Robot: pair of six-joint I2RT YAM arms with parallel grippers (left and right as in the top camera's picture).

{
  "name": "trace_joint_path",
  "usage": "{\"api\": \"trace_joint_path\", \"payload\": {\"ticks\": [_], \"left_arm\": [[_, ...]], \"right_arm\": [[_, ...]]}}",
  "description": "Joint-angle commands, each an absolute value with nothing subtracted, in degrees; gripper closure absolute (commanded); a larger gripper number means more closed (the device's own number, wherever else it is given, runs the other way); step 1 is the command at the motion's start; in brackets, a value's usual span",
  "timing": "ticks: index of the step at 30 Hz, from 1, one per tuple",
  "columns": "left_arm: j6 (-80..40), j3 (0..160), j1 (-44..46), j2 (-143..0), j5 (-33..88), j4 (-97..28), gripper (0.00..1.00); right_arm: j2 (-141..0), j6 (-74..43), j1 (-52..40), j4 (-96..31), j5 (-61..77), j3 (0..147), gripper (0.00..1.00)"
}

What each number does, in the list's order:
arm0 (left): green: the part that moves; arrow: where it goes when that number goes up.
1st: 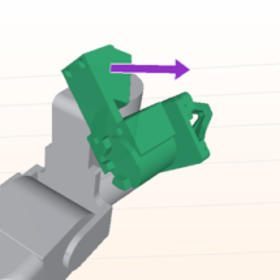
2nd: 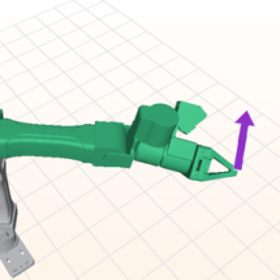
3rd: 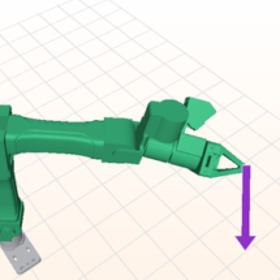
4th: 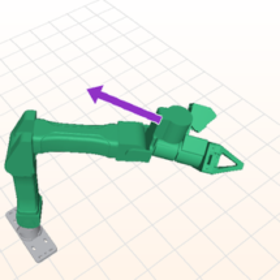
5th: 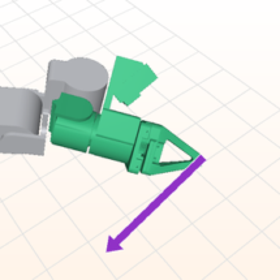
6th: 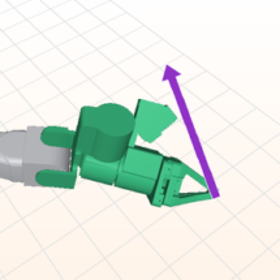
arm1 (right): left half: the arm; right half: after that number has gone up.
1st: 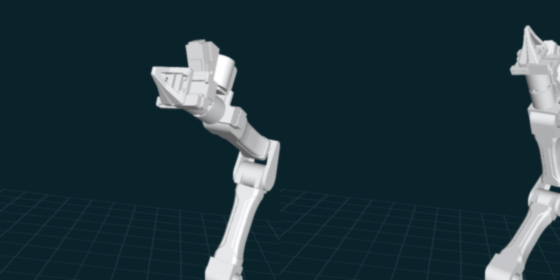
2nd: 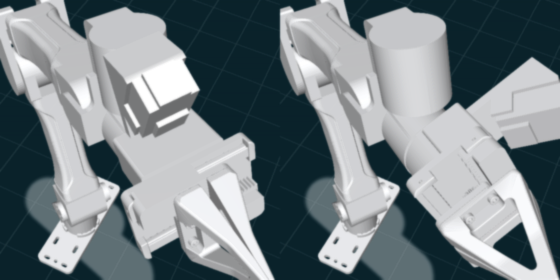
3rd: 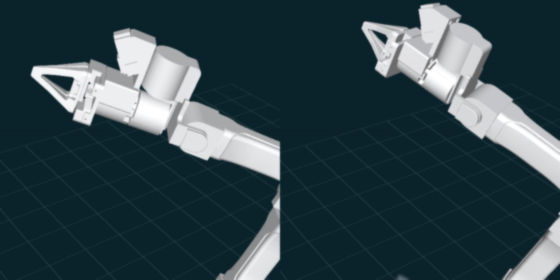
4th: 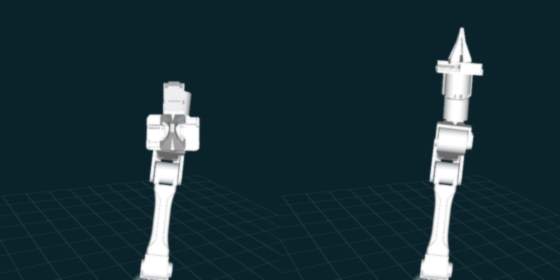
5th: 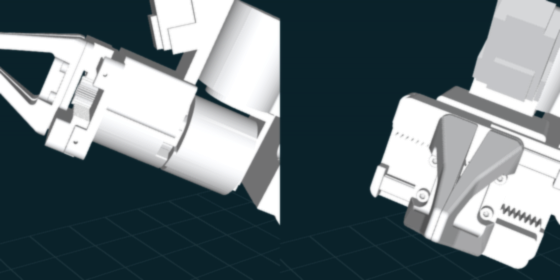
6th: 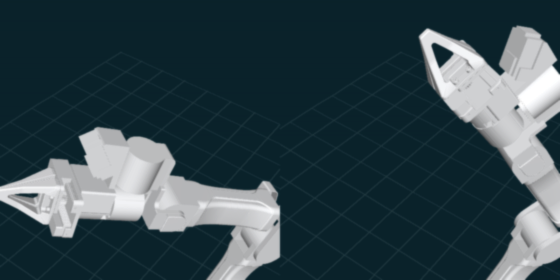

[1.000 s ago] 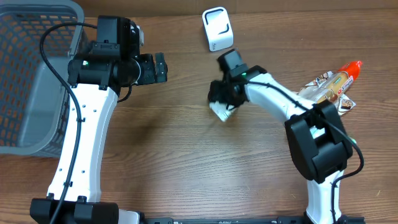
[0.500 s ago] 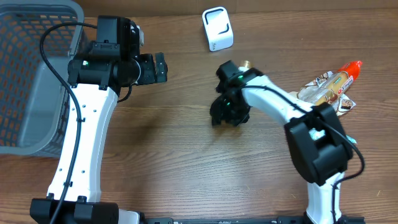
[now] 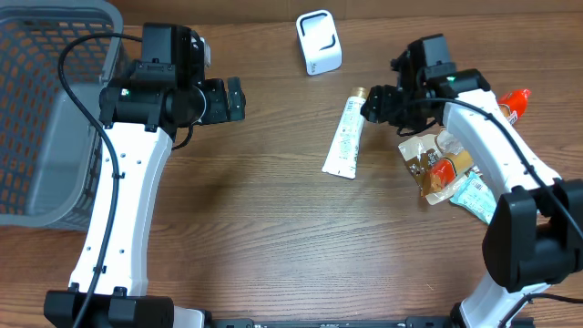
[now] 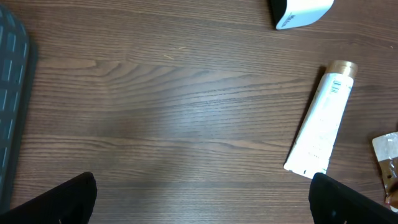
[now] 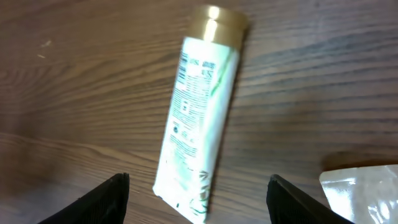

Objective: Scan the item barcode

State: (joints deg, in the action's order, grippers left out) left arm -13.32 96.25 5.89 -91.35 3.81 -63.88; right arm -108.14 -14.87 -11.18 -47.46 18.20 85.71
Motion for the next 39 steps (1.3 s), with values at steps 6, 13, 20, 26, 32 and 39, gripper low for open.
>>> {"api": "trace_joint_path", "payload": {"ticks": [6,13,20,26,32,39], "left_arm": [[-12.4,97.3,6.0,-90.6,3.6,-63.9,0.00],[-12.4,97.3,6.0,-90.6,3.6,-63.9,0.00],[-12.4,97.3,6.0,-90.6,3.6,-63.9,0.00],[-12.4,97.3,6.0,-90.6,3.6,-63.9,0.00],[-12.4,97.3,6.0,-90.6,3.6,-63.9,0.00],[-12.4,97.3,6.0,-90.6,3.6,-63.9,0.00]], "right_arm": [[-116.3,-13.0,-11.9,-43.0,24.2,82.7,0.28],[-120.5,-13.5,-12.1,-38.0,25.8,82.5,0.29],[-121.8,-15.6,-14.6,-32.6,23.7,80.6,0.37],[-125.0,-21.3,-16.1,-32.6,18.9,80.6,0.49],[-125.8,-21.2,-16.0,-32.4,21.5,80.6,0.81],[-125.5,-15.4,-14.6,-32.2,35.5,80.8,0.96]]}}
